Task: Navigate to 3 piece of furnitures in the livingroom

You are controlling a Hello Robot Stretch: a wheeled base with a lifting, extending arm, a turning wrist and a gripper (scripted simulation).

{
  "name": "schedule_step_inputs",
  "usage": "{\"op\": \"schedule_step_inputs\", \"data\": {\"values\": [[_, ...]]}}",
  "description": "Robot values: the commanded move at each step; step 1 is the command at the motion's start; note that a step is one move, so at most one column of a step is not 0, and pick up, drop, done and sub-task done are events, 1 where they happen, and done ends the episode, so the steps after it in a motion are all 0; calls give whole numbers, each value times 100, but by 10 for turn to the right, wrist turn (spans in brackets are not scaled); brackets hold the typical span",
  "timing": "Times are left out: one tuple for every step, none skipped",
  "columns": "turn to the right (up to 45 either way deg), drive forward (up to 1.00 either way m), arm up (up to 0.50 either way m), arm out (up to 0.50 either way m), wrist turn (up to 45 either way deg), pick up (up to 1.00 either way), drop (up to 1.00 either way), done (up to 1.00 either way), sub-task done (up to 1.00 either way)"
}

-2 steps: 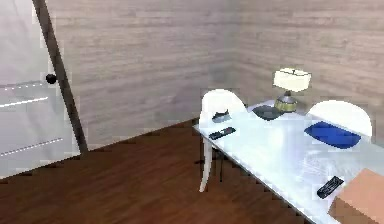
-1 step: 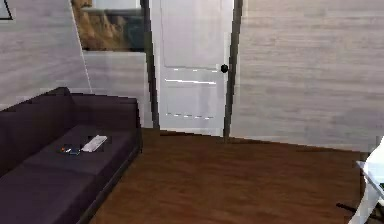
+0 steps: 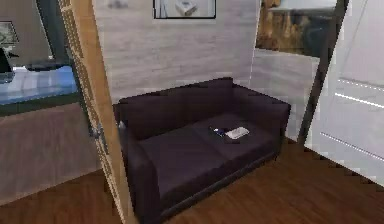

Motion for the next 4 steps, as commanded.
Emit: {"op": "schedule_step_inputs", "data": {"values": [[-330,0,0,0,0,0,0,0,0],[0,30,0,0,0,0,0,0,0],[390,0,0,0,0,0,0,0,0],[0,0,0,0,0,0,0,0,100]]}}
